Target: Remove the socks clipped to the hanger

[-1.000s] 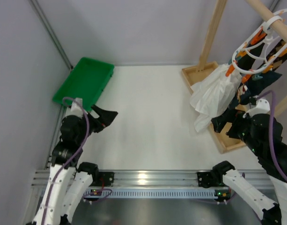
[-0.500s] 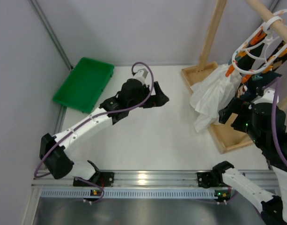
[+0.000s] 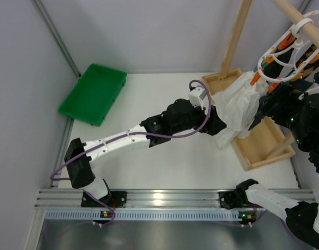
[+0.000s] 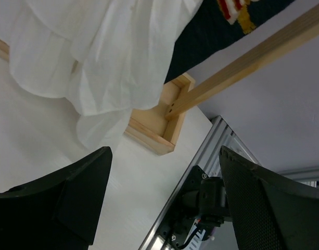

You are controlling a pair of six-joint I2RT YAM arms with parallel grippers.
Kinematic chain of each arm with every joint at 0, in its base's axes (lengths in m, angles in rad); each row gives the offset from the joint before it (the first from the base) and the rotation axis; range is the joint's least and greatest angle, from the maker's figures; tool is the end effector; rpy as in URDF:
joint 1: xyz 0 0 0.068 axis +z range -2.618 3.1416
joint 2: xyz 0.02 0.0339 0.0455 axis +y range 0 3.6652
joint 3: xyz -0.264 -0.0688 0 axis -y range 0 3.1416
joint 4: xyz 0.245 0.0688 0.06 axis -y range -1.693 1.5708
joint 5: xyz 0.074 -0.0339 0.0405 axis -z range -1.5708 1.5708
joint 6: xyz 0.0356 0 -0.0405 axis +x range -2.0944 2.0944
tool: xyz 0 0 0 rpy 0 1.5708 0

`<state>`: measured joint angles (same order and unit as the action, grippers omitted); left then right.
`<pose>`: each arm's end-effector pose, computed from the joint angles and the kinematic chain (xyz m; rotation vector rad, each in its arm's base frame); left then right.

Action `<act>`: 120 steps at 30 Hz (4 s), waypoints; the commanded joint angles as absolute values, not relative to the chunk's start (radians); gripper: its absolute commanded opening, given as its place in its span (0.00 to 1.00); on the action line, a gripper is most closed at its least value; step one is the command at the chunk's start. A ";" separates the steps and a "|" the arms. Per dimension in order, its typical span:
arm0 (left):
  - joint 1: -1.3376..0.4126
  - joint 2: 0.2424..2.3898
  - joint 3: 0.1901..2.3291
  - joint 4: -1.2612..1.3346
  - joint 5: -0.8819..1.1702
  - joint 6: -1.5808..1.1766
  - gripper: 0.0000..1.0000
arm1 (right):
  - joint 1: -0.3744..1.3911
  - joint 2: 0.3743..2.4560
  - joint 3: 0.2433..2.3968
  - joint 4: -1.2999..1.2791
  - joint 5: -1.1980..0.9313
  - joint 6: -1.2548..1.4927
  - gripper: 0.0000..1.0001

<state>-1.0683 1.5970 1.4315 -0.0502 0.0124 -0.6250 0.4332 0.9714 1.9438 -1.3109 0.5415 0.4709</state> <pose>0.1853 -0.3381 0.3728 0.4405 1.9102 -1.1895 0.0604 0.0077 0.5330 0.3932 1.8187 0.1089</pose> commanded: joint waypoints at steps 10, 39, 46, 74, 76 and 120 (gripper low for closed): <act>-1.104 1.646 1.522 0.031 0.153 -0.511 0.77 | 0.379 0.994 1.657 -1.079 0.626 0.359 0.94; -1.172 1.808 1.653 0.130 -0.146 -0.114 0.82 | 0.143 1.077 1.601 -0.960 0.232 0.339 0.00; -1.172 1.887 1.761 0.137 -0.169 -0.032 0.88 | 0.141 1.068 1.629 -0.999 0.135 0.374 0.00; -1.137 1.918 1.801 0.172 -0.049 -0.095 0.00 | 0.141 1.080 1.874 -1.132 0.144 0.348 0.78; -1.135 1.898 1.783 0.169 -0.043 -0.118 0.00 | 0.143 1.097 1.943 -1.141 0.150 0.321 0.78; -1.135 1.887 1.752 0.169 0.025 -0.264 0.00 | 0.143 1.035 1.605 -0.712 0.218 0.213 0.42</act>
